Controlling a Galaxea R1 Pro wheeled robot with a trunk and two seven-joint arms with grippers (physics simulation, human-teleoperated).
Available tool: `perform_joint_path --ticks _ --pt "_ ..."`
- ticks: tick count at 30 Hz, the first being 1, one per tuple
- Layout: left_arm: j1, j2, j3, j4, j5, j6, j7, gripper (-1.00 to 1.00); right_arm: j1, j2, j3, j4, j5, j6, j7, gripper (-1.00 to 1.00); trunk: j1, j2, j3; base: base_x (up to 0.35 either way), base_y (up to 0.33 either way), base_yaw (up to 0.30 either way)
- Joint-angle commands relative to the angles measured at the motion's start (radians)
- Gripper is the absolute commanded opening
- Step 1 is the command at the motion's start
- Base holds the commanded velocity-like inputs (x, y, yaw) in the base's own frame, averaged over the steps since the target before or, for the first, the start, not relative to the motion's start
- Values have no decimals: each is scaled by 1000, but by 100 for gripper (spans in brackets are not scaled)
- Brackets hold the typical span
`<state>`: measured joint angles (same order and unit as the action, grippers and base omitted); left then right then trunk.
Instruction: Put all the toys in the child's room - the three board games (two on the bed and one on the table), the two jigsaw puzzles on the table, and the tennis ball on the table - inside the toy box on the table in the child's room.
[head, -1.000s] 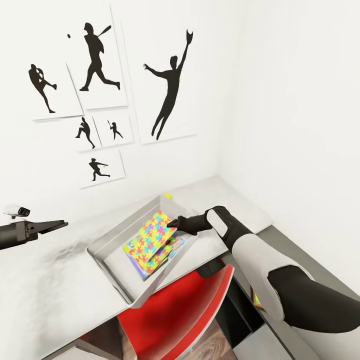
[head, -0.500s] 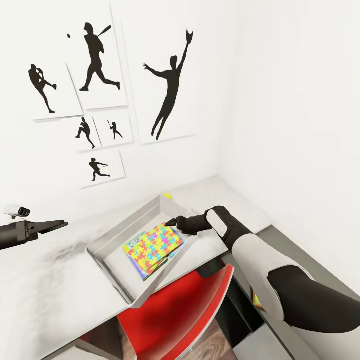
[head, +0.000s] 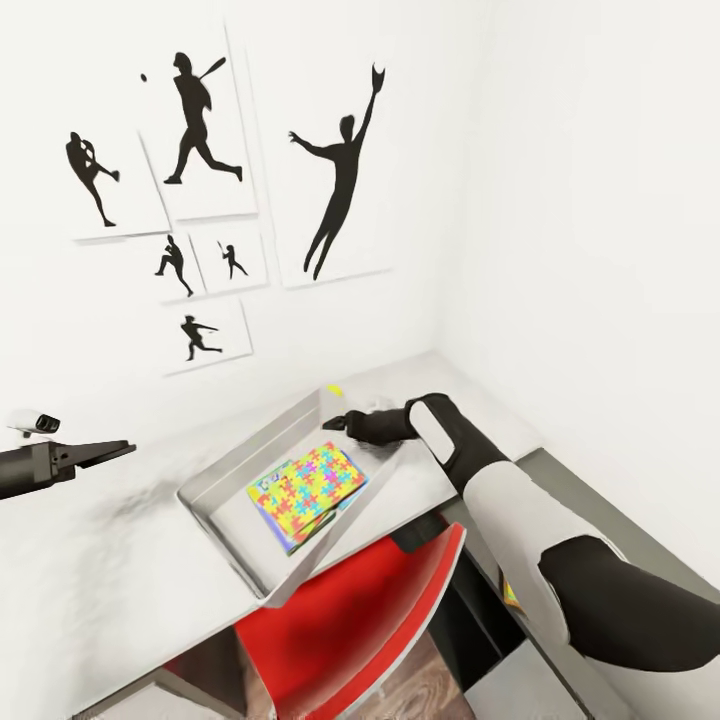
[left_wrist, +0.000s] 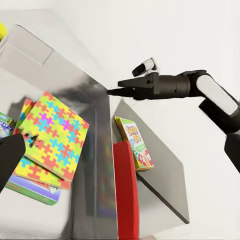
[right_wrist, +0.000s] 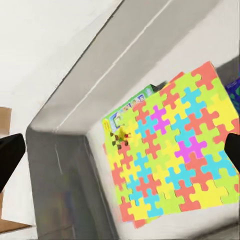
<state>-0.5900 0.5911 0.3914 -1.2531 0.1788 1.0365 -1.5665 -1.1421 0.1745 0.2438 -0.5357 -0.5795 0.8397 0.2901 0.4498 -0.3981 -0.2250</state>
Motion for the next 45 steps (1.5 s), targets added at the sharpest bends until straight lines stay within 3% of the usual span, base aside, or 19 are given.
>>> perform_joint_path --ticks 1,4,8,12,16,19,25,29,34,45 --pt "-1 1 0 0 -1 11 -4 100 0 0 3 -23 8 3 7 100 0 -2 -1 -195 0 -47" --pt "0 2 0 0 -1 11 -4 100 7 0 6 -113 1 7 10 100 0 -2 4 -214 0 -81" --pt "5 2 3 1 -1 11 -4 100 62 0 1 -238 -5 10 24 100 0 -2 10 -231 -1 -130" --pt "8 3 6 1 -1 11 -4 100 116 -41 -20 -327 -8 9 53 100 0 -2 16 -213 -44 -171" --pt "11 4 8 2 -3 11 -4 100 172 -77 -71 -381 -8 8 95 100 0 -2 22 -87 -46 -193" --pt "26 4 10 2 -4 10 -4 100 229 -102 -131 -418 -8 5 137 100 0 -2 26 -32 -17 -198" --pt "58 15 14 2 0 9 -4 100 407 -150 -280 -546 -7 -2 279 100 0 -2 34 -9 -5 -201" --pt "62 26 15 -1 1 8 -4 100 511 -161 -357 -634 -7 -4 362 100 0 -2 40 -2 -1 -202" --pt "63 34 15 -13 2 9 -4 100 617 -165 -423 -741 -7 -6 431 100 0 -2 47 -1 0 -202" --pt "64 38 17 -34 2 11 -4 100 792 -167 -527 -876 -6 -34 532 100 0 -2 62 0 0 -202"
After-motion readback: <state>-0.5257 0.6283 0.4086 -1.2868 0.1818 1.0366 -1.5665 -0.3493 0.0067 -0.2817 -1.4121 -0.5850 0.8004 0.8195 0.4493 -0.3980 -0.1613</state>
